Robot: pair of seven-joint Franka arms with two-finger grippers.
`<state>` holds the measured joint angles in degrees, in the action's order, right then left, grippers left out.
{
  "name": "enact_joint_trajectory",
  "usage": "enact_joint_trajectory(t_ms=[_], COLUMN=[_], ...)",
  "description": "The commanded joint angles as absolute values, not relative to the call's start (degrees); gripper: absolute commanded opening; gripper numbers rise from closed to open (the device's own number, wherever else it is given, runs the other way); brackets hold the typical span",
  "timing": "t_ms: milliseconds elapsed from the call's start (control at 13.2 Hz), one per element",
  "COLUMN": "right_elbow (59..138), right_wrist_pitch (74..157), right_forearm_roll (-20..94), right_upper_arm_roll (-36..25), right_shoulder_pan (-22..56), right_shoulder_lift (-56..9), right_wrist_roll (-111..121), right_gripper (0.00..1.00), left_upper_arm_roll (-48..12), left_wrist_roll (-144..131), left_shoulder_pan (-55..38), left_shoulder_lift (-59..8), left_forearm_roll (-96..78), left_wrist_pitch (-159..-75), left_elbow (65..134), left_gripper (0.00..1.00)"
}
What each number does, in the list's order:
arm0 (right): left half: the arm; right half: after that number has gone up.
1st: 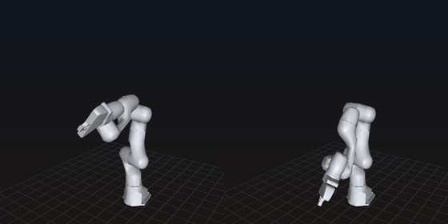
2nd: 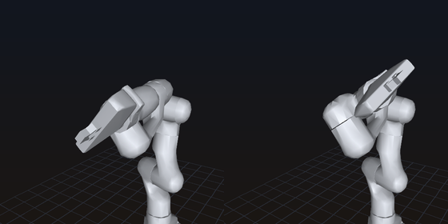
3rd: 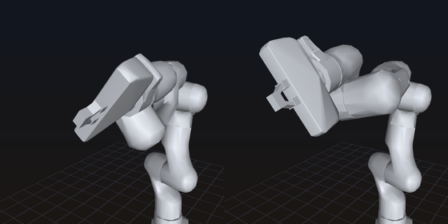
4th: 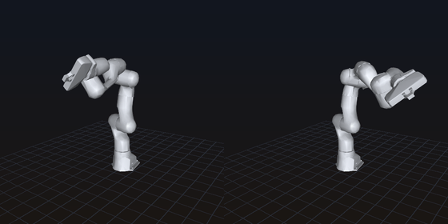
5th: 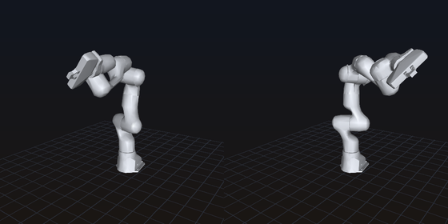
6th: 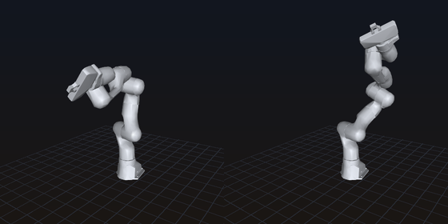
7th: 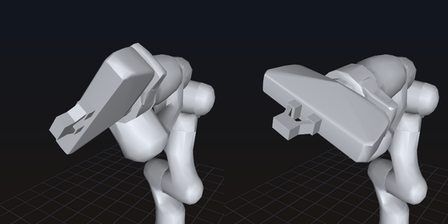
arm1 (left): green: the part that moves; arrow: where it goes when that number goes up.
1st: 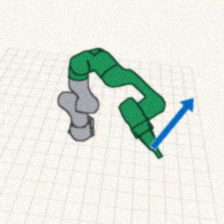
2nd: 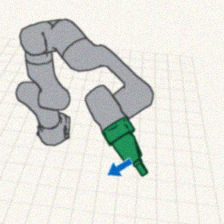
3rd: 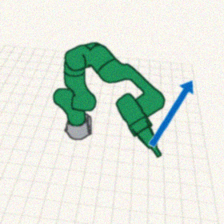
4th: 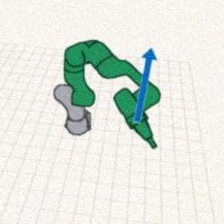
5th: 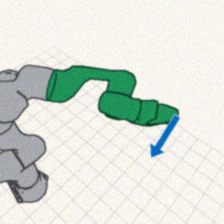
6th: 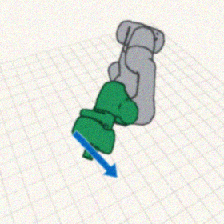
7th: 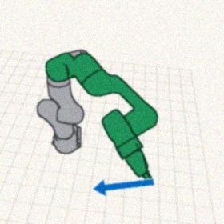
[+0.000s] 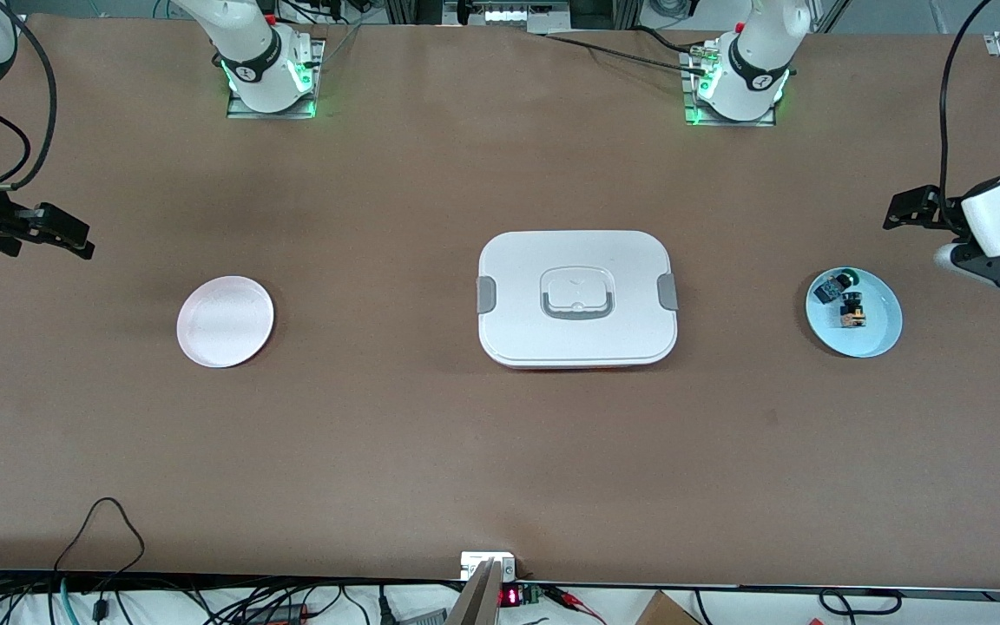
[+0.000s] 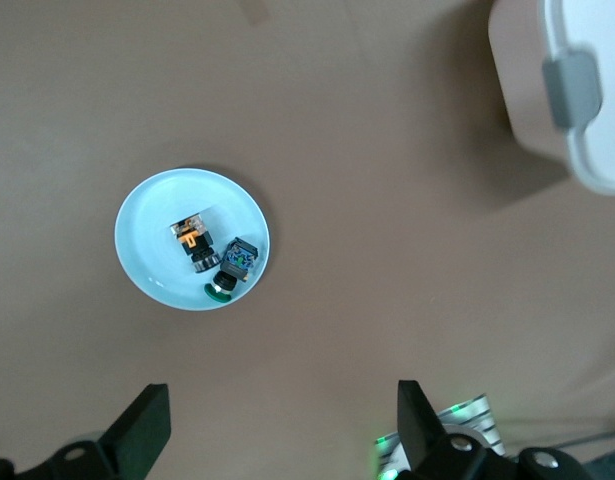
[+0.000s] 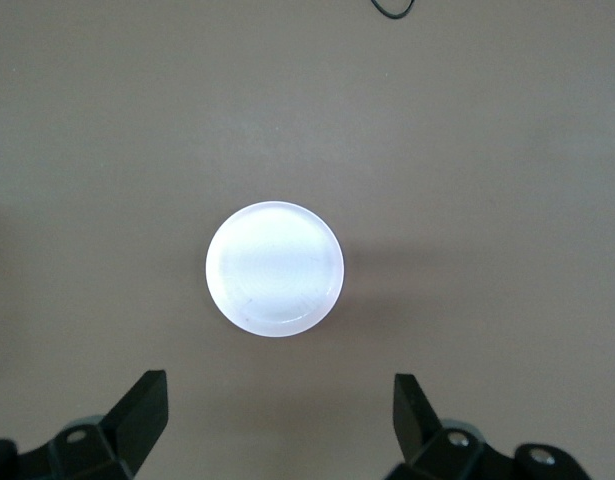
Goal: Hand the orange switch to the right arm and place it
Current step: 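Move the left gripper over the light-blue plate of switch parts, then lower the left gripper and grasp the orange switch block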
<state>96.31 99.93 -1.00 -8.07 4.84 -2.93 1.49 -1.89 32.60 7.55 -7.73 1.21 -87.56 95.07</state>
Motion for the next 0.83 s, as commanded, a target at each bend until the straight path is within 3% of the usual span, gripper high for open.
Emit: enact_joint_trajectory(t_ms=[0,227,758], right_elbow=[95.27,95.19,95.1], right_wrist_pitch=[98.35,98.35,98.0], right_forearm_roll=[-1.32,-1.23,-1.23], right_upper_arm_roll=[-8.0,-8.0,-7.91], right_shoulder_pan=[4.57,4.83,5.18], right_shoulder_lift=[-3.34,-3.6,-4.66], right_wrist_roll=[1.41,1.58,1.4], right_gripper=[1.0,1.0,1.0], left_upper_arm_roll=[-1.85,-2.02,-2.11], left_wrist_roll=[48.71,60.17,93.04], left_shoulder_pan=[8.88,10.89,16.34], left_shoulder_lift=[-7.81,-12.2,-16.7], left_forearm_roll=[1.66,3.34,2.64], left_wrist_pitch=[-91.66,-92.46,-112.29], left_elbow=[100.27,100.63,108.53], left_gripper=[1.0,1.0,1.0])
